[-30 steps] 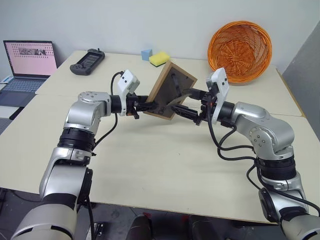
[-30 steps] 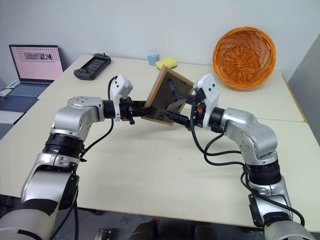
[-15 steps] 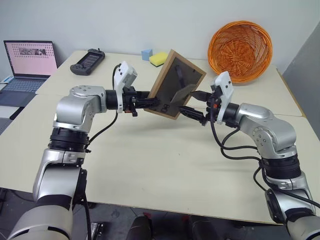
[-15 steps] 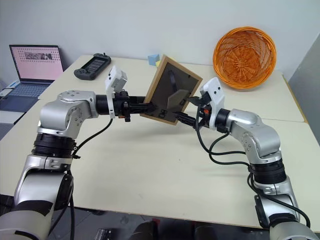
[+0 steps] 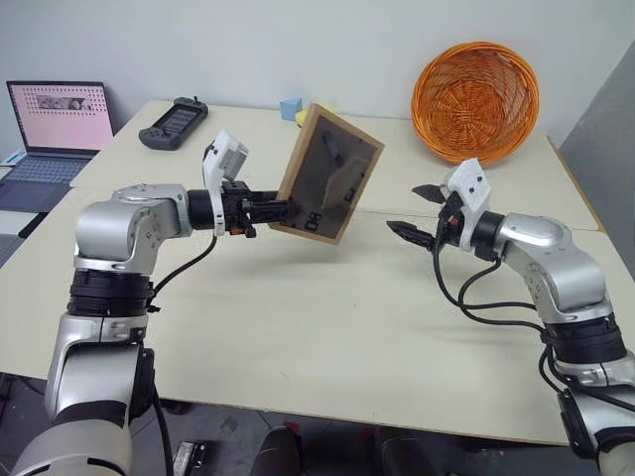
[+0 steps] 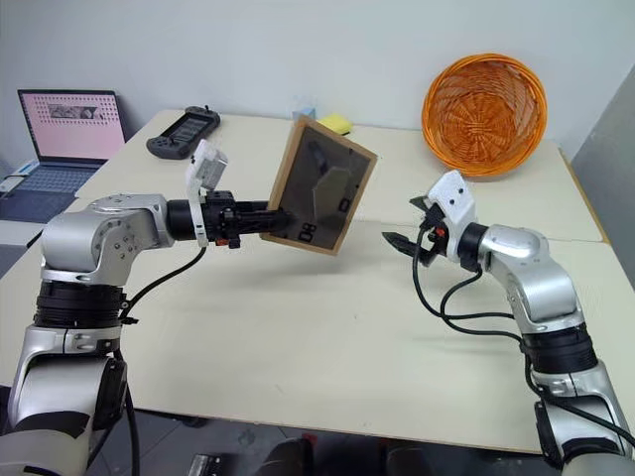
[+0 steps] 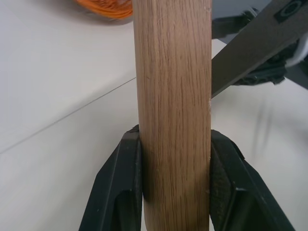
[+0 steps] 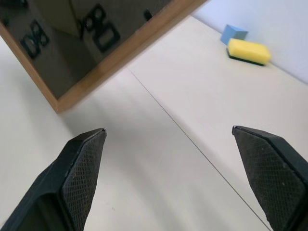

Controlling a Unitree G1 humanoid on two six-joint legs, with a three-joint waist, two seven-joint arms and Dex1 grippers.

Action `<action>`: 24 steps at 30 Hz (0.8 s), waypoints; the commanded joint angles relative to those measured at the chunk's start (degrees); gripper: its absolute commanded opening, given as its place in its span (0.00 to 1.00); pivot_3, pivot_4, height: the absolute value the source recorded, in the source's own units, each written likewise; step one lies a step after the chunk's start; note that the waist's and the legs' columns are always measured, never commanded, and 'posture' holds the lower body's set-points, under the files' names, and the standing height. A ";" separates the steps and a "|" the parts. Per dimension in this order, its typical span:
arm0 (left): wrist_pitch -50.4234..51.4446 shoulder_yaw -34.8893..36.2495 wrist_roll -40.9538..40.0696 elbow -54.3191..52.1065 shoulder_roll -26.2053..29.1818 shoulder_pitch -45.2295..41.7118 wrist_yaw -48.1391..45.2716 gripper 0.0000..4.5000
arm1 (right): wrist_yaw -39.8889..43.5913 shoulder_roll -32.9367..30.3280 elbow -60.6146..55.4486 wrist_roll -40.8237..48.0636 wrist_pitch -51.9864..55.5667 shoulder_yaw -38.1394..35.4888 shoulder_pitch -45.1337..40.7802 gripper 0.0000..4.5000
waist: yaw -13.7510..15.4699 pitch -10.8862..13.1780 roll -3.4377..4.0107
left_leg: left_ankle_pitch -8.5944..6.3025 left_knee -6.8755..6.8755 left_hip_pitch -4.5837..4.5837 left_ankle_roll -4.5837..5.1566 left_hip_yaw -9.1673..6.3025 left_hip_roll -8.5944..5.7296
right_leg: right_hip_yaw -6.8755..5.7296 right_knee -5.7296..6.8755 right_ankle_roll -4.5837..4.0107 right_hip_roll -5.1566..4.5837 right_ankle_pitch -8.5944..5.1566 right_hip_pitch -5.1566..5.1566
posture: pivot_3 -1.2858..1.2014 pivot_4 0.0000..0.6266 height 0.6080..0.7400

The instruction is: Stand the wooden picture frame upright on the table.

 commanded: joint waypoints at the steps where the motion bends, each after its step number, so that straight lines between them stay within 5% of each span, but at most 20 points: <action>1: 8.46 5.26 -3.95 2.16 -0.19 -3.15 3.85 0.29 | -5.33 -3.51 -0.07 -14.27 -22.39 3.11 2.80 0.99 | 0.04 0.00 -0.01 | 0.00 0.01 0.00 0.00 0.00 0.00 | 0.00 0.00 0.00 0.00 0.00 0.00 | 0.52 0.24 1.00; 11: 36.10 13.79 -17.78 -4.78 -5.44 -3.18 12.16 0.29 | -28.37 -5.63 13.74 -41.02 -58.30 7.40 2.63 0.99 | 0.01 0.01 -0.02 | 0.03 0.05 0.00 -0.06 0.01 -0.01 | 0.03 0.01 0.00 -0.02 0.00 0.02 | 0.52 0.24 1.00; 24: 36.93 12.90 -48.84 -0.01 -3.57 0.03 35.58 0.29 | -49.79 -4.12 23.97 -57.01 -68.15 8.63 -4.17 0.99 | -0.23 0.00 -0.02 | 0.15 0.09 0.09 -0.27 0.01 -0.02 | 0.11 0.15 -0.01 -0.09 0.01 0.05 | 0.52 0.24 1.00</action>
